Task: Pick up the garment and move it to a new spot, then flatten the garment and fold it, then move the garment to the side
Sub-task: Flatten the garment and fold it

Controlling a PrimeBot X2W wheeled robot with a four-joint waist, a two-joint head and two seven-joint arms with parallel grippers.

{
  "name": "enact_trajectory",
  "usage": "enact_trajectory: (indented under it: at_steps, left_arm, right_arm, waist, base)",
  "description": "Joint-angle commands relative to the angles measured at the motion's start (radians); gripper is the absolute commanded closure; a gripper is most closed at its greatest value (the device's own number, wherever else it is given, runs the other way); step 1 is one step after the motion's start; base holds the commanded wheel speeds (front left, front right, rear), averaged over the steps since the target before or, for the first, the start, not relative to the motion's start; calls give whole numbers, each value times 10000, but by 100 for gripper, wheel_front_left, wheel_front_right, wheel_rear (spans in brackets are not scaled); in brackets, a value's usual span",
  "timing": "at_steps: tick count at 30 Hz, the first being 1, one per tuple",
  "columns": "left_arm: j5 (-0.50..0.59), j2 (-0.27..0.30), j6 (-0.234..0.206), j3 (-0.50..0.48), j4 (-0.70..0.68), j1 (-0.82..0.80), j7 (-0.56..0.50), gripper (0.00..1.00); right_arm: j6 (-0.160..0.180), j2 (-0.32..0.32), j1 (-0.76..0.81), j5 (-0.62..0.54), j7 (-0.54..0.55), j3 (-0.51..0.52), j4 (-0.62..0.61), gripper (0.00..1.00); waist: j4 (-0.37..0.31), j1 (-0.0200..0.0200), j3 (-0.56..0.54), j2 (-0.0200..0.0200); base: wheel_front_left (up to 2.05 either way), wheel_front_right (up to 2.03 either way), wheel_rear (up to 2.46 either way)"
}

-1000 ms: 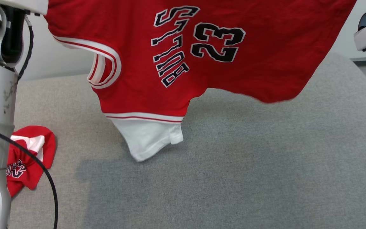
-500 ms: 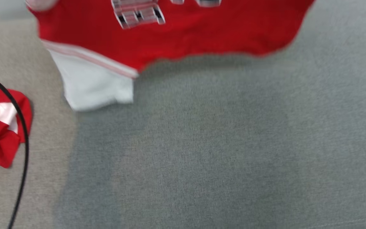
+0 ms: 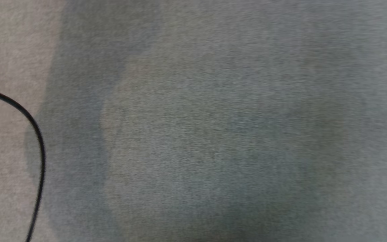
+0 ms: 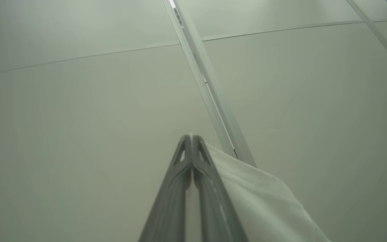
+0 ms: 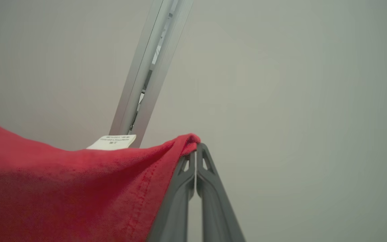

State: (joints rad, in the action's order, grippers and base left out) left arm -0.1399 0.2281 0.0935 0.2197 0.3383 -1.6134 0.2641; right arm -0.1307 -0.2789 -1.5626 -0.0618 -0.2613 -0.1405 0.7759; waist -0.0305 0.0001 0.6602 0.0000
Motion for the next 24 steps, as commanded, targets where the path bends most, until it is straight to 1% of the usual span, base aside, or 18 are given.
enact_trajectory:
  at_steps: [1,4,8,10,15,16,17,22,24]
  left_arm:
    - [-79,-28,115,-65,-277,269,-9,100]
    - [-287,-143,284,-132,-1110,1460,-10,100]
    - [-726,-151,360,-300,-2388,3294,-8,100]
    - [-951,9,356,-164,-2944,4435,-9,100]
    - [-1388,340,360,-426,-4336,7547,-7,100]
    - [-1388,340,360,-426,-4336,7547,-7,100]
    - [-1315,401,363,-516,-4572,8193,-7,100]
    - [-1135,269,363,-1082,-5540,11039,-7,100]
    - [-1172,25,365,-1319,-5778,12074,-9,100]
  right_arm:
    - [-2,-64,272,-33,-38,57,-67,100]
    - [-2,-168,1103,124,-38,6,-201,100]
    - [-2,-498,2346,523,-40,-103,-861,100]
    - [-2,-671,3125,772,-40,-159,-1319,100]
    - [-1,-1079,5324,1222,-39,-272,-2643,100]
    - [-1,-1079,5324,1222,-39,-272,-2643,100]
    - [-2,-1120,5783,1273,-41,-253,-2948,100]
    - [-2,-1286,8012,1402,-40,-246,-4218,100]
    - [-2,-1309,8851,1350,-41,-240,-4646,100]
  waist:
    - [544,-1,453,0]
    - [723,-1,432,0]
    - [872,-1,121,0]
    - [924,-1,-168,0]
    - [883,-1,-1247,0]
    - [883,-1,-1247,0]
    - [860,-1,-1494,0]
    - [693,-1,-2614,0]
    - [600,-1,-3040,0]
  base:
    - [0,0,0]
    - [0,0,0]
    - [0,0,0]
    - [0,0,0]
    - [0,0,0]
    - [0,0,0]
    - [0,0,0]
    - [0,0,0]
    - [0,0,0]
